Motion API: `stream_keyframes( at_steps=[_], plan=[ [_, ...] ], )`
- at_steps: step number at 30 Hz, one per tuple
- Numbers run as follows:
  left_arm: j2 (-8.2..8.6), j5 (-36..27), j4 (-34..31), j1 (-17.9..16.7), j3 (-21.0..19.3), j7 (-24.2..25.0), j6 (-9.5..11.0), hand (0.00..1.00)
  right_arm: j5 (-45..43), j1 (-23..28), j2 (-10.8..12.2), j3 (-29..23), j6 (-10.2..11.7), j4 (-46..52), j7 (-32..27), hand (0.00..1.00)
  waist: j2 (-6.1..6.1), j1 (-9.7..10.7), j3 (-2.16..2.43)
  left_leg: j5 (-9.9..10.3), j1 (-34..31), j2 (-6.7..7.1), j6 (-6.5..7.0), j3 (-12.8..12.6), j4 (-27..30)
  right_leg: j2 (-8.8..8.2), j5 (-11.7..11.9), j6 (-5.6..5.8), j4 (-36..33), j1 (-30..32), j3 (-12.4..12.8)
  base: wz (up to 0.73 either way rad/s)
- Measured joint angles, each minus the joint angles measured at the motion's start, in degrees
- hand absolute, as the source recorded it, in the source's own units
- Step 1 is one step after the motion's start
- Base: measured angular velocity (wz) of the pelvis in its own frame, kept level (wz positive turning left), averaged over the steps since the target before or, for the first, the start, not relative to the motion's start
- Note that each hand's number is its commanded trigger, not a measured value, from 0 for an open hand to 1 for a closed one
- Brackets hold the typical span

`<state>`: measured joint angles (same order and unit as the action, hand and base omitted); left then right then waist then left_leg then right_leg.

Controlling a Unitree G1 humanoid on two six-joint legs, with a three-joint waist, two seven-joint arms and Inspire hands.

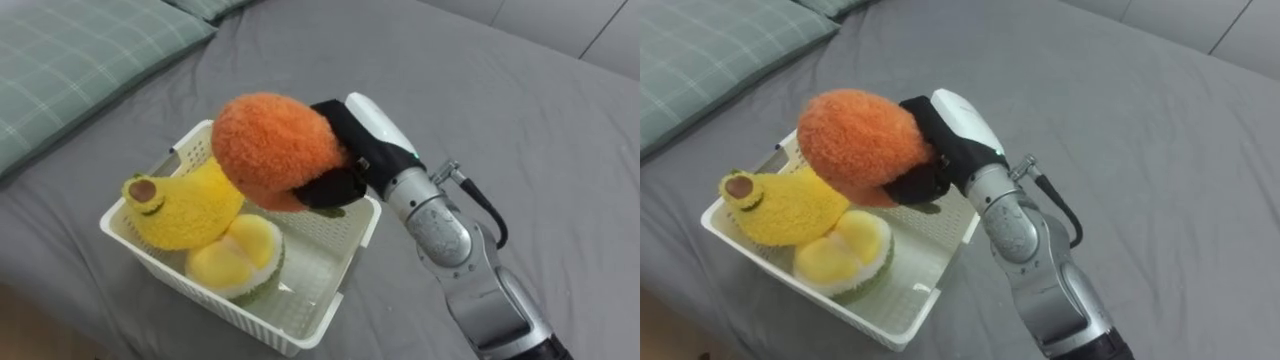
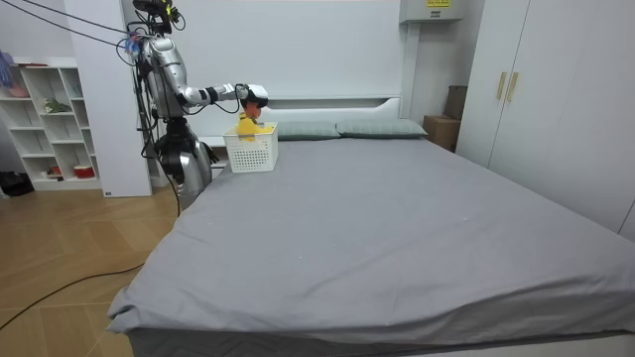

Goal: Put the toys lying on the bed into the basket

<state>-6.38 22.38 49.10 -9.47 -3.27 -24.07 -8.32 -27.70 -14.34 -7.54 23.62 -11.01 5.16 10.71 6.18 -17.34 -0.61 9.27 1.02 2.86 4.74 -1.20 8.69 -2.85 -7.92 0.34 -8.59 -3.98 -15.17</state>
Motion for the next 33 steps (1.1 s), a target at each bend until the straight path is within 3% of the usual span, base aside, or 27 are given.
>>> stream_keyframes(
  at_steps=[3, 7, 17, 23, 30, 32, 33],
  plan=[
    [0.01, 1.3, -1.18, -0.03, 0.15, 0.57, -0.09, 0.0, -0.09, -0.06, 0.21, 0.25, -0.46, -0.48, 0.32, 0.0, -0.01, -0.39, -0.1, 0.0, -0.36, 0.03, -0.01, 0.32, 0.08, -0.02, 0.0, 0.02, 0.04, 0.12, -0.75, 0.06],
    [0.01, 2.15, -1.25, -0.05, 0.16, 0.57, -0.61, 0.0, -0.08, -0.06, 0.2, 0.61, -1.44, -0.74, 0.32, 0.0, -0.22, -0.49, -0.57, 0.0, -0.49, 0.05, -0.01, 0.41, 0.12, 0.0, 0.0, 0.02, 0.06, 0.24, -0.86, 0.0],
    [0.05, 4.73, -1.94, 0.12, -0.54, 0.57, -1.03, 0.0, 0.24, -0.06, 0.1, -0.13, -1.4, -1.27, -0.79, 0.0, 0.1, -0.29, -0.38, -0.01, -0.87, 0.06, -0.01, 0.46, 0.25, 0.03, 0.0, 0.02, 0.1, 0.81, -0.75, 0.0],
    [0.2, 4.35, -1.9, -0.05, -1.13, 0.53, -0.83, 0.0, 0.86, 2.6, -1.32, -0.34, 0.13, -2.69, -3.34, 0.0, -0.11, 0.25, -0.51, -0.01, -0.33, 0.06, -0.01, 0.35, 0.1, 0.0, 0.0, 0.03, 0.28, -0.02, -0.61, 0.0],
    [0.2, 3.98, -1.77, -1.54, -2.71, -0.2, 0.69, 0.0, 5.91, 10.58, -2.0, -6.84, 3.14, -2.56, -5.8, 0.0, -0.35, 3.75, -0.37, -0.02, 0.21, 0.05, -0.02, -0.6, 0.24, 0.05, 0.0, 0.03, 0.68, -0.29, 1.02, -0.04],
    [0.42, 4.01, -0.2, -2.15, -4.31, -0.54, 2.28, 0.0, 8.29, 12.76, -2.31, -11.43, 4.29, -2.54, -7.01, 0.0, -0.64, 6.49, -0.03, -0.02, 0.55, 0.04, -0.02, -1.12, 0.1, 0.05, 0.02, 0.06, 0.74, -0.39, 1.59, -0.12],
    [0.43, 4.01, 0.6, -2.16, -4.87, -0.69, 2.48, 0.0, 9.35, 13.19, -2.41, -12.7, 4.45, -2.53, -7.6, 0.0, -0.87, 6.91, 0.07, -0.01, 0.65, 0.0, -0.01, -1.39, 0.05, 0.07, 0.03, 0.07, 0.73, -0.38, 1.89, -0.2]
  ],
)
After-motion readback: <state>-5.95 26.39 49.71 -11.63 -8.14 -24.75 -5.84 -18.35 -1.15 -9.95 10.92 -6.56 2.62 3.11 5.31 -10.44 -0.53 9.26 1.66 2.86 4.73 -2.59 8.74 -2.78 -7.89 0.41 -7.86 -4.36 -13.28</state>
